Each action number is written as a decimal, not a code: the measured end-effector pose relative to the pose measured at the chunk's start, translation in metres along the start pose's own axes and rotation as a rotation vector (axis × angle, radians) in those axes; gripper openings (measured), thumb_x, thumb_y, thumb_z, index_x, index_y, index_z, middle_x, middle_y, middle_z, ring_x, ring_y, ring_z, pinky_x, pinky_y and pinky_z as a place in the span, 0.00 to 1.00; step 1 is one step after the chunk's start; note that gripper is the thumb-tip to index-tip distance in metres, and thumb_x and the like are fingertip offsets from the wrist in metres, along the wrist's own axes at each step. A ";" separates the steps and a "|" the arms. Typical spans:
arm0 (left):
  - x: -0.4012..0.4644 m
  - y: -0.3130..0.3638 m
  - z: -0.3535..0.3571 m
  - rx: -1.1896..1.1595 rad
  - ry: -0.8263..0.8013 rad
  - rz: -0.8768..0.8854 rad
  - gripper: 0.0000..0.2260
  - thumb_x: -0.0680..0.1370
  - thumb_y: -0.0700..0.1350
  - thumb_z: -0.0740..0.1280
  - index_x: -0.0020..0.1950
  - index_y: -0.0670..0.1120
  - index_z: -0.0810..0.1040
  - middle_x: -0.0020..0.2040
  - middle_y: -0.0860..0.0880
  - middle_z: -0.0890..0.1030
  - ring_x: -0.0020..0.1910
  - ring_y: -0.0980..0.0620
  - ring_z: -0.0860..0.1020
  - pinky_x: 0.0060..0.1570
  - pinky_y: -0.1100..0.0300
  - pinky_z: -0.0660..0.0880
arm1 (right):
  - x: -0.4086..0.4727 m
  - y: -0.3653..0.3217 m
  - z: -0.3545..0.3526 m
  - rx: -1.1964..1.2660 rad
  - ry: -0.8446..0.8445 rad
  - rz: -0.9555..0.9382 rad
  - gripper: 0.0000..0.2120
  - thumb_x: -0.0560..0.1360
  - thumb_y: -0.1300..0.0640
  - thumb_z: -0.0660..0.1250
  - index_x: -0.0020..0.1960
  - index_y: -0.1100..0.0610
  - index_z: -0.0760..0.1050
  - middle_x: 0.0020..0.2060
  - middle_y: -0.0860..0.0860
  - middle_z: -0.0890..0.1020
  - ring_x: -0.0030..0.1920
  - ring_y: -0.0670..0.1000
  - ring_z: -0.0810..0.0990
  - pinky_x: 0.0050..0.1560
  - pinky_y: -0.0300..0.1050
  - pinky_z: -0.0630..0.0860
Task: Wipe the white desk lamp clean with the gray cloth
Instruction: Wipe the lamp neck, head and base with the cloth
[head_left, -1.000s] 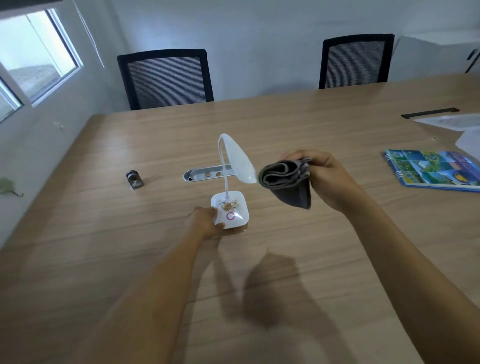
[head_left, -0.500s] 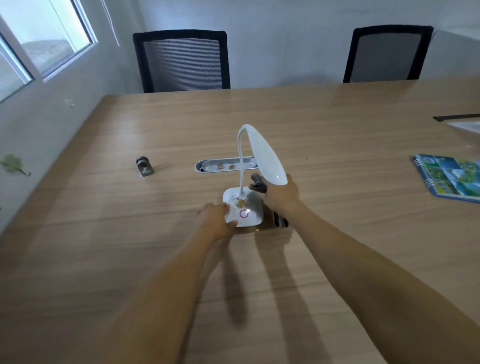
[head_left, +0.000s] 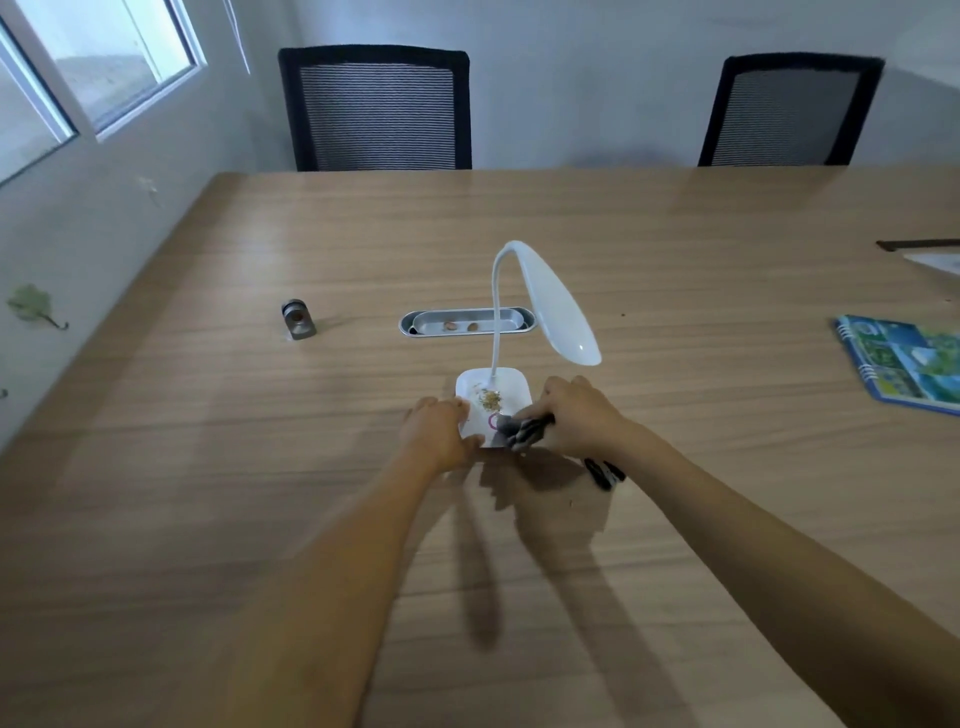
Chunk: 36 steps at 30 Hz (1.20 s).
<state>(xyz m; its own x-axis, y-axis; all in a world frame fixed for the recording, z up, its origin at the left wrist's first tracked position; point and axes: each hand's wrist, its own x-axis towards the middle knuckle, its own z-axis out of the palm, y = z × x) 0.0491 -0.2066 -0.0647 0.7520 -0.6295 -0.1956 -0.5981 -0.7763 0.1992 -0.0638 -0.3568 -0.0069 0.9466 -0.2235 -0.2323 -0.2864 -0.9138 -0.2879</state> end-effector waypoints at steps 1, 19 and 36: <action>-0.001 0.000 -0.001 0.001 -0.004 0.002 0.22 0.74 0.58 0.64 0.61 0.46 0.73 0.59 0.43 0.78 0.62 0.43 0.72 0.56 0.54 0.72 | 0.002 0.002 -0.004 0.026 0.052 -0.003 0.22 0.70 0.62 0.60 0.58 0.43 0.78 0.47 0.49 0.77 0.57 0.61 0.70 0.53 0.48 0.70; 0.001 -0.010 -0.019 -0.067 -0.120 0.061 0.25 0.69 0.56 0.71 0.64 0.46 0.76 0.60 0.44 0.81 0.60 0.43 0.77 0.60 0.50 0.76 | 0.015 -0.007 0.022 0.004 -0.026 -0.107 0.20 0.70 0.60 0.60 0.55 0.42 0.79 0.56 0.55 0.80 0.56 0.57 0.70 0.49 0.42 0.65; 0.003 -0.010 -0.020 0.053 -0.119 0.101 0.26 0.71 0.57 0.68 0.66 0.46 0.73 0.63 0.44 0.79 0.62 0.43 0.75 0.60 0.51 0.75 | 0.013 -0.020 0.020 -0.017 -0.115 -0.018 0.19 0.70 0.64 0.59 0.53 0.50 0.81 0.53 0.55 0.82 0.58 0.57 0.68 0.57 0.48 0.73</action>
<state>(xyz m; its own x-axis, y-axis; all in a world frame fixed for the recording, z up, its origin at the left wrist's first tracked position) 0.0627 -0.1997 -0.0481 0.6508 -0.7018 -0.2896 -0.6855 -0.7072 0.1733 -0.0487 -0.3351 -0.0226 0.9280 -0.1674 -0.3327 -0.2660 -0.9231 -0.2776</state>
